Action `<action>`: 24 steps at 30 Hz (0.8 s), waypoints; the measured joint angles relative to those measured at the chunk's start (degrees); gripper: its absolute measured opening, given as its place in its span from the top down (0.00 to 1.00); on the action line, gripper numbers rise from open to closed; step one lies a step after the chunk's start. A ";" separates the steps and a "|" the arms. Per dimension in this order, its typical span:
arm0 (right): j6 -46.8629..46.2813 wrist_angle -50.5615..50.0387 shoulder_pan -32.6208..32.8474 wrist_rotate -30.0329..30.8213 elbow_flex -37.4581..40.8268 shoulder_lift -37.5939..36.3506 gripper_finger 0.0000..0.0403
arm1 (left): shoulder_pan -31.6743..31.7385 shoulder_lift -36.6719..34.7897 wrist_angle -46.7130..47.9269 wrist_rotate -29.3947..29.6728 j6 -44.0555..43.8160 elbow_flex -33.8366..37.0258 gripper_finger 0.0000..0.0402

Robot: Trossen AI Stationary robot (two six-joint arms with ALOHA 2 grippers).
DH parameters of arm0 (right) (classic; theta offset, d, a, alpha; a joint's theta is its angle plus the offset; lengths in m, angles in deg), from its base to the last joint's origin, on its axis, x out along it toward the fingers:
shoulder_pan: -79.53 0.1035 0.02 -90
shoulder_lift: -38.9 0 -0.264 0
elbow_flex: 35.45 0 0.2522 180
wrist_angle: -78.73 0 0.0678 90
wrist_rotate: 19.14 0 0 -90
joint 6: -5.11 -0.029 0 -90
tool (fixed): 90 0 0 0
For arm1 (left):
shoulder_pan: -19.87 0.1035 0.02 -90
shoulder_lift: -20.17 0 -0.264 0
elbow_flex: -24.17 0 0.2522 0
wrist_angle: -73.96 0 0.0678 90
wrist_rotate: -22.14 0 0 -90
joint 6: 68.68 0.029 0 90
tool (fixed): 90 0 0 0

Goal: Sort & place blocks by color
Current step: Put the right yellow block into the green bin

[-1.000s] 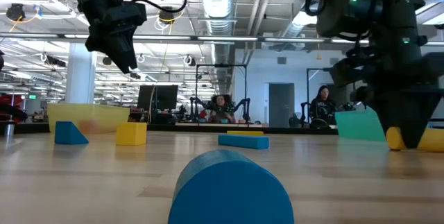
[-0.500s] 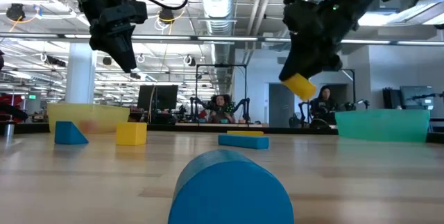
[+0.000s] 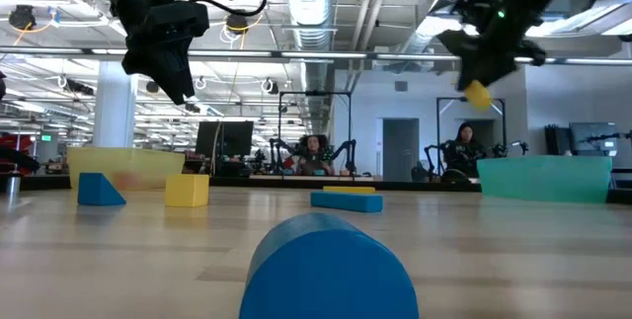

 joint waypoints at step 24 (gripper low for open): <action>-10.58 -0.70 -14.45 -2.76 18.39 -3.61 0.47 | -0.26 0.00 -6.39 -2.79 -4.23 0.00 0.47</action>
